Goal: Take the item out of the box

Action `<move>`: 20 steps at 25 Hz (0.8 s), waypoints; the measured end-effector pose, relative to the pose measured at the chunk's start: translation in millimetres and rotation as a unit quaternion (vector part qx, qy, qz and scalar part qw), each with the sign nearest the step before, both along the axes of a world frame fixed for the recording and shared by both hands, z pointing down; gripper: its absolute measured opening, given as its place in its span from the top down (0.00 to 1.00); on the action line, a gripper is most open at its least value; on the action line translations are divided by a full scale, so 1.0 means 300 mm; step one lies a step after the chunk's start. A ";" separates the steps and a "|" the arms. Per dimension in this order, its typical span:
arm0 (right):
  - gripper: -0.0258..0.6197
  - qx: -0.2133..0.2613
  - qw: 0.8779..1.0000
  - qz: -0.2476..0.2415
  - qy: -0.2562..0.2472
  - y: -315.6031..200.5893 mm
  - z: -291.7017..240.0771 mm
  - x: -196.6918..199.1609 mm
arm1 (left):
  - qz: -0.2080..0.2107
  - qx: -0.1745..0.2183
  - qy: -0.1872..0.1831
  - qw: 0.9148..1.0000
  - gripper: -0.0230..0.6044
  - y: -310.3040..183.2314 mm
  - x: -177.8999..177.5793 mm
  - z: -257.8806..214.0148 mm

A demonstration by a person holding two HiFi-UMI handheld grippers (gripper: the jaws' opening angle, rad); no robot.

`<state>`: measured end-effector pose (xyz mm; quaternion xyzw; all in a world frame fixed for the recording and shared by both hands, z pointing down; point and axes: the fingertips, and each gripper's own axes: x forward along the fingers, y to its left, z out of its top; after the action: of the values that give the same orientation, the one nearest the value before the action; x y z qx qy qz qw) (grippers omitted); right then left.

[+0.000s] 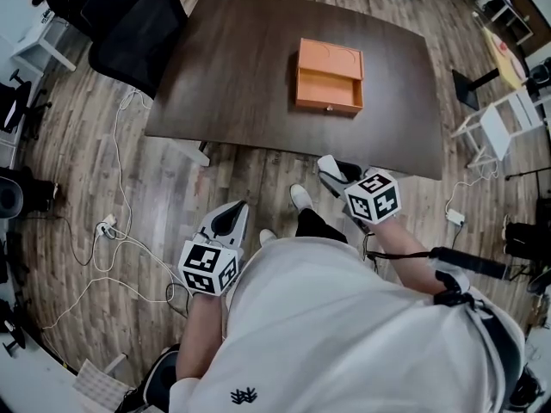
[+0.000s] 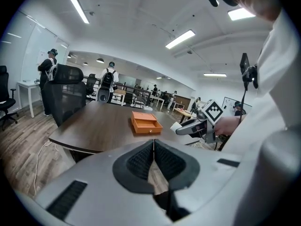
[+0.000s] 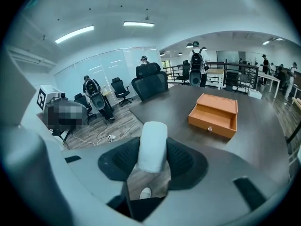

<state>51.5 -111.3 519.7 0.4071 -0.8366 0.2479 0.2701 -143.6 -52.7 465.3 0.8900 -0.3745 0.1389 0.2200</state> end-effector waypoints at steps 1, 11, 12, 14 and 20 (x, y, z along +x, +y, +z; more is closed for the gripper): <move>0.70 0.000 1.000 0.001 -0.002 0.018 0.002 -0.006 | 0.004 0.000 0.000 1.000 0.94 0.012 0.000 0.004; 0.70 0.000 1.000 -0.002 -0.005 0.109 -0.001 -0.030 | 0.025 -0.002 0.000 1.000 0.94 0.066 0.013 0.023; 0.69 0.001 1.000 -0.003 -0.004 0.111 -0.004 -0.031 | 0.026 -0.002 0.001 1.000 0.94 0.069 0.014 0.021; 0.70 0.002 1.000 -0.004 -0.002 0.116 -0.009 -0.036 | 0.026 -0.001 0.002 1.000 0.94 0.077 0.011 0.019; 0.70 0.004 1.000 -0.012 -0.001 0.124 -0.010 -0.067 | 0.021 -0.004 0.002 1.000 0.94 0.099 -0.022 0.028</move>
<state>31.4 -74.0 516.8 0.3981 -0.8426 0.2416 0.2704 -150.1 -22.9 473.6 0.8970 -0.3551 0.1431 0.2211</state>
